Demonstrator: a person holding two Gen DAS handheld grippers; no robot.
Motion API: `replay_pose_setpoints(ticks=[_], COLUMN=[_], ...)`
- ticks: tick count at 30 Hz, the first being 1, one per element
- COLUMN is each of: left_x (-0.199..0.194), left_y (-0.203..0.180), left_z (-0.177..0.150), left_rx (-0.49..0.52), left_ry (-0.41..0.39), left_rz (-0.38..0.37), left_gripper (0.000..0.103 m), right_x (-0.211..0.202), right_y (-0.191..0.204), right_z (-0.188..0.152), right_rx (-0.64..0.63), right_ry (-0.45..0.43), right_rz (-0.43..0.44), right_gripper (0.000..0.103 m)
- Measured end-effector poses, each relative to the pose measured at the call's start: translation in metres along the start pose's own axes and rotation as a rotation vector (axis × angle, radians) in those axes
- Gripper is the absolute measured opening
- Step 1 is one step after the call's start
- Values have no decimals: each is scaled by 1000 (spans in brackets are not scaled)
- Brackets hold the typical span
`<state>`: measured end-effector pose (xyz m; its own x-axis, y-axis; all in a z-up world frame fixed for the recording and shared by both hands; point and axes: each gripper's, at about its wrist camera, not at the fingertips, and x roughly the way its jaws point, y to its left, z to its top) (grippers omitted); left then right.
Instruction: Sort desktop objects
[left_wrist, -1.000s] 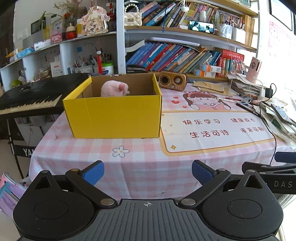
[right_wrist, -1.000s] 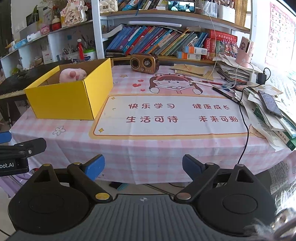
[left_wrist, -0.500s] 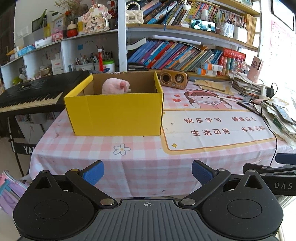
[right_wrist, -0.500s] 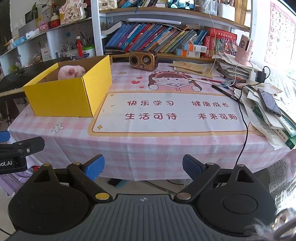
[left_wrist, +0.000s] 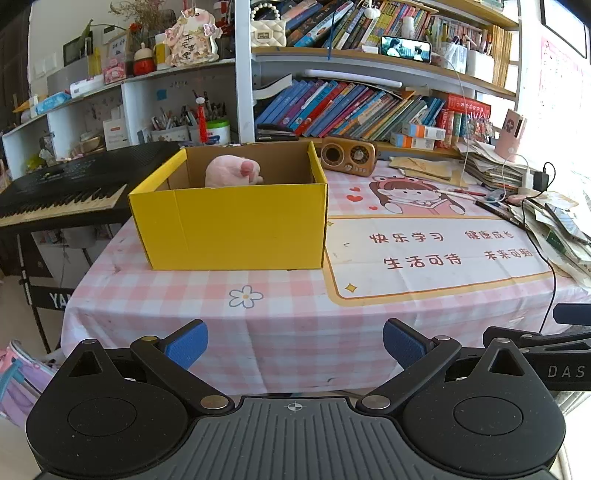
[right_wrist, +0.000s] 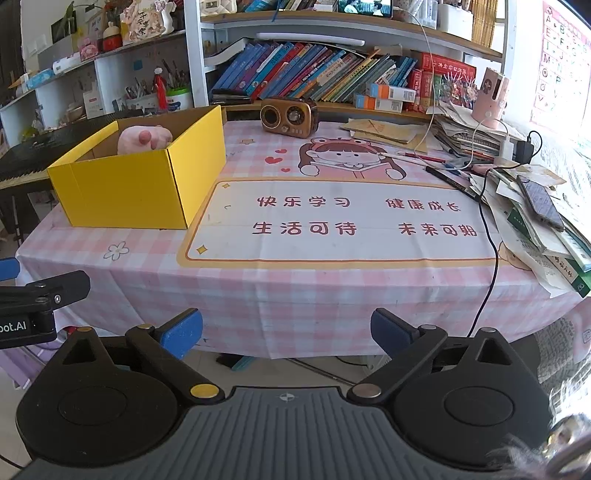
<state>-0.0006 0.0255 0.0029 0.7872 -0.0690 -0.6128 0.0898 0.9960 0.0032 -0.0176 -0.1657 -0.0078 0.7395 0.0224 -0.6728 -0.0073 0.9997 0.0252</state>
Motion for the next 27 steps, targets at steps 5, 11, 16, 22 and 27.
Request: replay_pose_setpoints(ticks=[5,11,16,22,27], left_x=[0,2,3,5,6], left_y=[-1,-1,-1,-2,-1], left_z=[0,1,1,1,2], left_rx=[6,4,-2,0,-4], left_ry=[-6,-3,-1,-1,-5], left_rz=[-7,-11,-16,-9,-4], left_gripper=[102,103,103,103,103], right_x=[2,2,4,7,10], right_y=[0,0,-1,-1,-3], right_z=[1,1,1,-1,0], right_rx=[0,-1,-1,-1,3], right_ry=[4,4,7,12,23], right_rz=[-3,-2,-3,-2,0], right_gripper=[99,99,99,99,99])
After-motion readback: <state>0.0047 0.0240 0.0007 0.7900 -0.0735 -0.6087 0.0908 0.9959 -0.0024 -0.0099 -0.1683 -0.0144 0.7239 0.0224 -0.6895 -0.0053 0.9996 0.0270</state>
